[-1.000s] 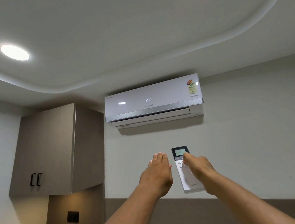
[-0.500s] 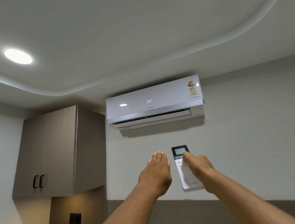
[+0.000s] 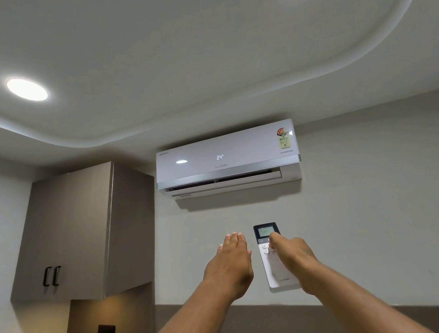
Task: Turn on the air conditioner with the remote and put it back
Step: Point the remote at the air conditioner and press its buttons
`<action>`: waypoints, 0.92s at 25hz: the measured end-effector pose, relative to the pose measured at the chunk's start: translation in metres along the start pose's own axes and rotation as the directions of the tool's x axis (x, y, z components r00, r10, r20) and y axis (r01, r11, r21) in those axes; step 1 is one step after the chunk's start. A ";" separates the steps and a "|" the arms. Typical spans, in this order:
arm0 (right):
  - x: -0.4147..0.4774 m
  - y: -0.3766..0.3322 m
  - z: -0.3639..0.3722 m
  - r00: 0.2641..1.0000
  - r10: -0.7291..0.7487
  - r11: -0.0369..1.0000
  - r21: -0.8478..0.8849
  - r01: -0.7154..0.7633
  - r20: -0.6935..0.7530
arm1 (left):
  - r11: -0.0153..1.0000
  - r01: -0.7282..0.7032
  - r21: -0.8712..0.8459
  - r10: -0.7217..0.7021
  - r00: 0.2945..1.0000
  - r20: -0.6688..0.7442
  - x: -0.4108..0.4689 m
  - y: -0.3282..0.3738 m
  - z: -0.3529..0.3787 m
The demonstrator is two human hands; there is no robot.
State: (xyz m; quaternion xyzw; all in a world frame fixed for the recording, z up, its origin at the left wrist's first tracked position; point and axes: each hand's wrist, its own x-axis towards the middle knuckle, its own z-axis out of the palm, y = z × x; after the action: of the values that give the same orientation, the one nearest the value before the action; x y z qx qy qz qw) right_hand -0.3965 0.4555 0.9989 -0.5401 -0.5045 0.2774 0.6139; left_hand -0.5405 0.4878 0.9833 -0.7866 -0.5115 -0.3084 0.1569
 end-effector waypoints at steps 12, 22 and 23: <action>-0.005 -0.008 0.001 1.000 -0.003 1.000 0.005 0.003 -0.010 | 1.000 -0.002 -0.001 0.002 1.000 -0.010 -0.003 -0.001 -0.008; -0.008 -0.017 0.003 1.000 -0.016 1.000 0.004 0.016 -0.008 | 1.000 0.005 0.011 -0.005 1.000 -0.023 -0.008 -0.004 -0.019; -0.008 -0.017 0.003 1.000 -0.016 1.000 0.005 0.016 -0.007 | 1.000 0.005 0.010 -0.004 1.000 -0.026 -0.008 -0.005 -0.020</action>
State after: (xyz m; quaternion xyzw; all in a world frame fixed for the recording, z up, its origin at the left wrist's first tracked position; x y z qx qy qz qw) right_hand -0.4057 0.4456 1.0117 -0.5353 -0.5061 0.2718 0.6192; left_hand -0.5533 0.4731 0.9928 -0.7806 -0.5128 -0.3160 0.1668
